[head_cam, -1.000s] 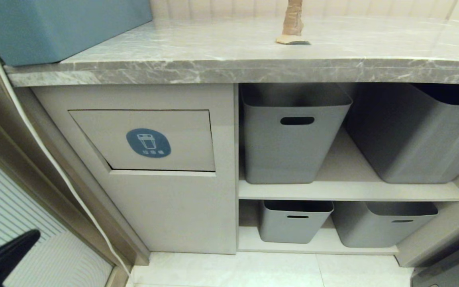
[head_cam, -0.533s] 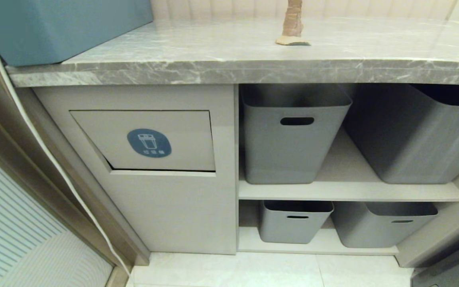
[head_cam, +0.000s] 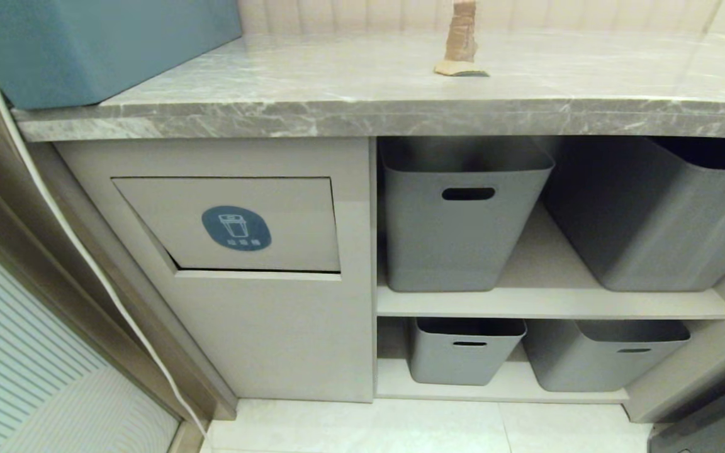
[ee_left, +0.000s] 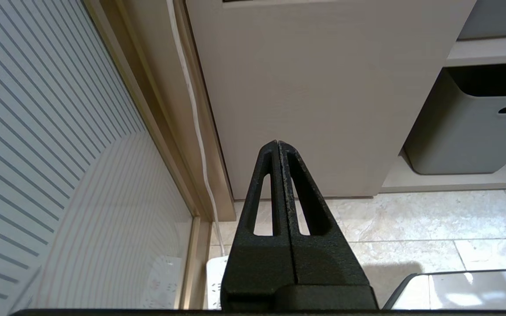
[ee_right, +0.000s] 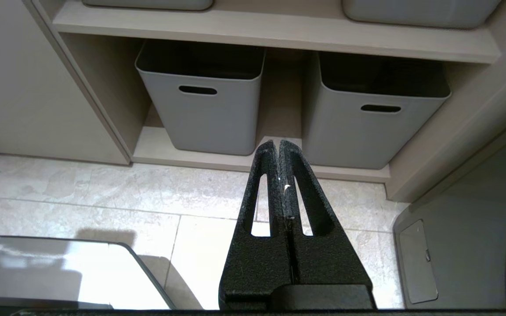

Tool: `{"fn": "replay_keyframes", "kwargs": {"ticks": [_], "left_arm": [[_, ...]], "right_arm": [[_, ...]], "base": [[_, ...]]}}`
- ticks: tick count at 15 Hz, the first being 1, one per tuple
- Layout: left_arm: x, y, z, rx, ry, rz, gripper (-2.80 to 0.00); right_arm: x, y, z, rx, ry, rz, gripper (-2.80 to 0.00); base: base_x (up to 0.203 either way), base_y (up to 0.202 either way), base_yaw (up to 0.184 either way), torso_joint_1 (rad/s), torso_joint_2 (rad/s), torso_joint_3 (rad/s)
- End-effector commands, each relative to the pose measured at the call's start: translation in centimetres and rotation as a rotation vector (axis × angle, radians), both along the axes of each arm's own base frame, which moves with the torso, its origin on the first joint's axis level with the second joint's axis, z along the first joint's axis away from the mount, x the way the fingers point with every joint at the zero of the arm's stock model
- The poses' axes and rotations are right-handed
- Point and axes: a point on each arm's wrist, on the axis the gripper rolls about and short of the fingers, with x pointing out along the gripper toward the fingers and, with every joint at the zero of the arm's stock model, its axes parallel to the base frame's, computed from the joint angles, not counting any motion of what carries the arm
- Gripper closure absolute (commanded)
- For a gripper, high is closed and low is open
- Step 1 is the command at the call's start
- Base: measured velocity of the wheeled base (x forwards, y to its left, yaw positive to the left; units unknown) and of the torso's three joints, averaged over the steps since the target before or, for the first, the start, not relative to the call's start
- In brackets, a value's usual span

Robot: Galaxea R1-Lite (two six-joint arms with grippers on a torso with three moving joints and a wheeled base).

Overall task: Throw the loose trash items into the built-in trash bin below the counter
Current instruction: Pick up the garbage

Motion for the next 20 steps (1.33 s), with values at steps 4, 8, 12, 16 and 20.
{"fn": "replay_keyframes", "kwargs": {"ticks": [4,8,12,16,20], "left_arm": [[0.01,0.01,-0.03,-0.036,0.002,0.004,0.0],[0.01,0.01,-0.05,-0.031,0.004,0.006,0.0],[0.01,0.02,-0.03,-0.037,0.003,0.007,0.0],[0.0,0.02,-0.03,-0.038,0.003,0.007,0.0],[0.01,0.02,-0.03,-0.038,0.003,0.008,0.0]], "right_arm": [[0.0,0.0,-0.01,-0.008,0.002,0.002,0.0],[0.02,-0.01,-0.05,-0.004,0.004,-0.001,0.0],[0.02,-0.01,-0.05,-0.004,0.004,-0.001,0.0],[0.02,-0.01,-0.05,-0.004,0.004,-0.001,0.0],[0.02,-0.01,-0.05,-0.002,0.004,-0.003,0.0]], "base": [[0.0,0.0,0.0,0.065,-0.26,-0.268],[0.0,0.0,0.0,0.177,-0.54,-0.293],[0.0,0.0,0.0,0.188,-0.47,-0.286],[0.0,0.0,0.0,0.201,-0.48,-0.277],[0.0,0.0,0.0,0.219,-0.49,-0.278]]}}
